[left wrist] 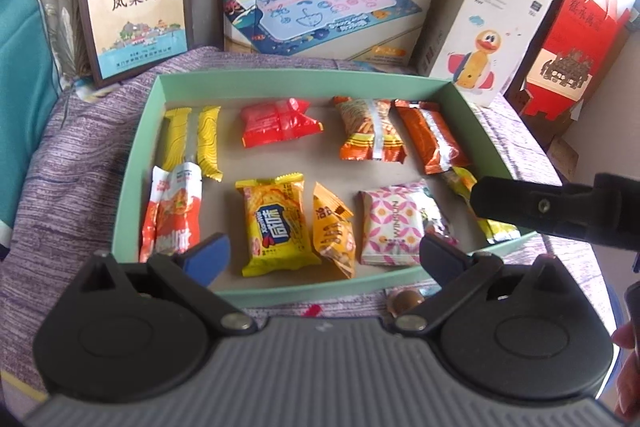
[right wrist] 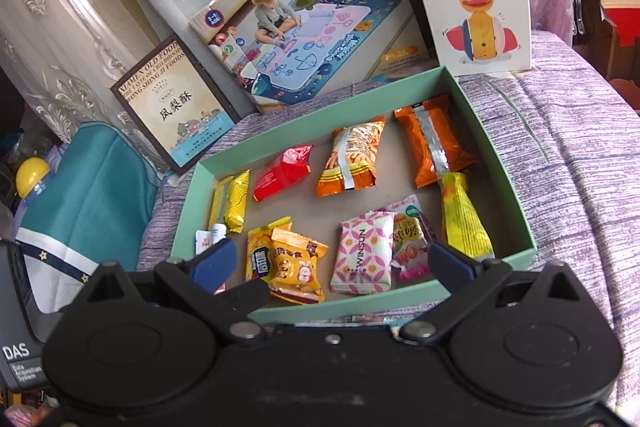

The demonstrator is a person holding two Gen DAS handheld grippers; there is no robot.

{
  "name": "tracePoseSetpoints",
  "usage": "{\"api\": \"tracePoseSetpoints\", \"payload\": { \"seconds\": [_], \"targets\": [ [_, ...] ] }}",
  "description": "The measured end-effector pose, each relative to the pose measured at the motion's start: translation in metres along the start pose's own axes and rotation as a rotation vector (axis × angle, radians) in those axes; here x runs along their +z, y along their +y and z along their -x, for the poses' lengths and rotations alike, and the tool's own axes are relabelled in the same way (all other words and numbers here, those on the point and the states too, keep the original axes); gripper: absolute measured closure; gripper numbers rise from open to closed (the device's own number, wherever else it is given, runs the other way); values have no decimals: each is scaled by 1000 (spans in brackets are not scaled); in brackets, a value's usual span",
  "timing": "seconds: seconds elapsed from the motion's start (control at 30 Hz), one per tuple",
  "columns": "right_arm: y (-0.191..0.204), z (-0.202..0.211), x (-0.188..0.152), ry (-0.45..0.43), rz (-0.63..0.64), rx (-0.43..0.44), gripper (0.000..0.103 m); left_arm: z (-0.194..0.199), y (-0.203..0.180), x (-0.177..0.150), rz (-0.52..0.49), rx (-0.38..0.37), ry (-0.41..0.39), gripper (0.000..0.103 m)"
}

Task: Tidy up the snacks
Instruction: 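Move both grippers back over the snack heap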

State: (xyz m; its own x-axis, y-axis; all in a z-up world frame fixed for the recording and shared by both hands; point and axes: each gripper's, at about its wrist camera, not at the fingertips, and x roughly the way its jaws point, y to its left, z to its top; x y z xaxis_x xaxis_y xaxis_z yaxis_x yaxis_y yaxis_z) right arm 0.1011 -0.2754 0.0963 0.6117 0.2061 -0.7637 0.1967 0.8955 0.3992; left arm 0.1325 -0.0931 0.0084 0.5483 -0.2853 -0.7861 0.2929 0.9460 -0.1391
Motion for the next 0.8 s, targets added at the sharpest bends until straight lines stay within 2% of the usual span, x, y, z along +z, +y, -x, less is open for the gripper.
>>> {"api": "tracePoseSetpoints", "payload": {
  "seconds": [0.2,0.4,0.67,0.8],
  "targets": [
    [-8,22,-15,-7,-5,-16,0,24,-2,-15,-9,-6,-18,0],
    [-28,30,-33,15,-46,-39,0,29,3,-41,-14,5,16,0],
    [-52,16,-68,89,-87,-59,0,-1,12,-72,2,68,116,0],
    [-54,7,-84,83,-84,-74,1,-20,17,-74,50,87,153,0]
  ]
}}
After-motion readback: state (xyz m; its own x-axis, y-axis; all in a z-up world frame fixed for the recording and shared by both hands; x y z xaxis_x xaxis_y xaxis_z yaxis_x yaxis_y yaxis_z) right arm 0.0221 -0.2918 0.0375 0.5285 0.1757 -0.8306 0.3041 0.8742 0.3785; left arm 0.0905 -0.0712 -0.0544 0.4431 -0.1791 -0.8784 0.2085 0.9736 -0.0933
